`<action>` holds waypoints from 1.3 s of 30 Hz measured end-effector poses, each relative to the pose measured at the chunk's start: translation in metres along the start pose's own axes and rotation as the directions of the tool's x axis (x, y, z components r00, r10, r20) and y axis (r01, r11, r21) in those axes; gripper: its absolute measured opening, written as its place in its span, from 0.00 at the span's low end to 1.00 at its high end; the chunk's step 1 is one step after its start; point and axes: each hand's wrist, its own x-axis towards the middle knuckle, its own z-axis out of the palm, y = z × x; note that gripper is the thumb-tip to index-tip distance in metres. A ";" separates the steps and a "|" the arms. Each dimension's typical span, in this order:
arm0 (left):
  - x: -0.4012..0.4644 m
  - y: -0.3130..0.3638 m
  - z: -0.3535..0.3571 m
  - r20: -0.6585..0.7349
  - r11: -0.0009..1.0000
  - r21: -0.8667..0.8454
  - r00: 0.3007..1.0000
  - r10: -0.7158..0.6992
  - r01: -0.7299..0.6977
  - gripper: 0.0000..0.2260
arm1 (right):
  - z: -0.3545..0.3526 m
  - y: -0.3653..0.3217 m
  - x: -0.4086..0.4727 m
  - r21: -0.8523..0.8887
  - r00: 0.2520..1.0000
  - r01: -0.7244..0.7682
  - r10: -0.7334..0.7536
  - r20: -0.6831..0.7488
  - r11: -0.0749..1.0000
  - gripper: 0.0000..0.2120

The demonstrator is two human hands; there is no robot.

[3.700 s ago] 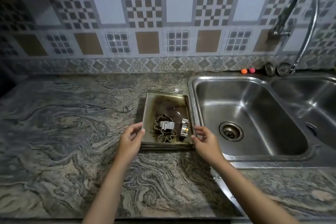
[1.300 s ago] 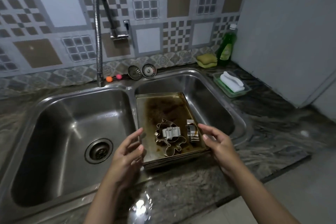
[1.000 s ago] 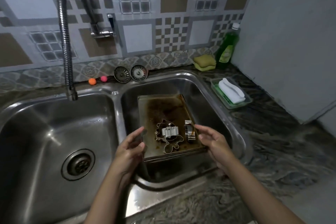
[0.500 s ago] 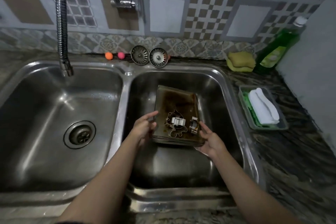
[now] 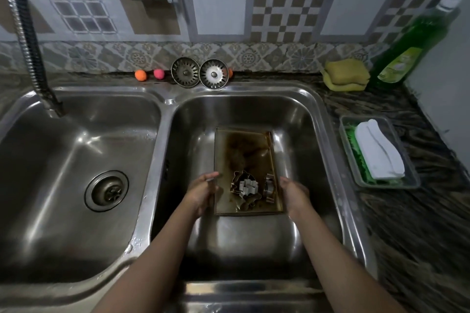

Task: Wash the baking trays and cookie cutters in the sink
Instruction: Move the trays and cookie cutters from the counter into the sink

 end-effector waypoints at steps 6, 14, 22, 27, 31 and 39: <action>-0.024 0.001 0.018 -0.101 0.941 0.092 0.937 0.333 -0.325 0.14 | 0.000 -0.007 -0.012 -0.260 0.981 0.189 -0.191 0.015 0.947 0.19; -0.028 0.007 0.043 0.178 0.875 0.451 0.978 0.105 -0.176 0.23 | 0.006 -0.010 -0.004 -0.646 0.941 0.293 -0.094 0.324 0.705 0.40; -0.019 0.012 0.041 0.237 0.834 0.536 0.971 0.000 -0.131 0.28 | 0.017 -0.010 -0.006 -0.789 0.895 0.399 -0.012 0.446 0.468 0.53; -0.023 0.010 0.038 0.251 0.875 0.474 0.968 -0.022 -0.103 0.28 | 0.023 0.003 -0.009 -0.712 0.874 0.432 -0.063 0.481 0.554 0.51; -0.031 0.013 0.033 0.267 0.888 0.449 0.963 -0.026 -0.101 0.26 | 0.017 0.000 -0.015 -0.621 0.860 0.438 -0.100 0.501 0.650 0.47; -0.048 0.016 0.022 0.354 0.904 0.413 0.934 -0.046 -0.112 0.23 | -0.001 -0.011 -0.038 -0.569 0.823 0.451 -0.072 0.564 0.688 0.45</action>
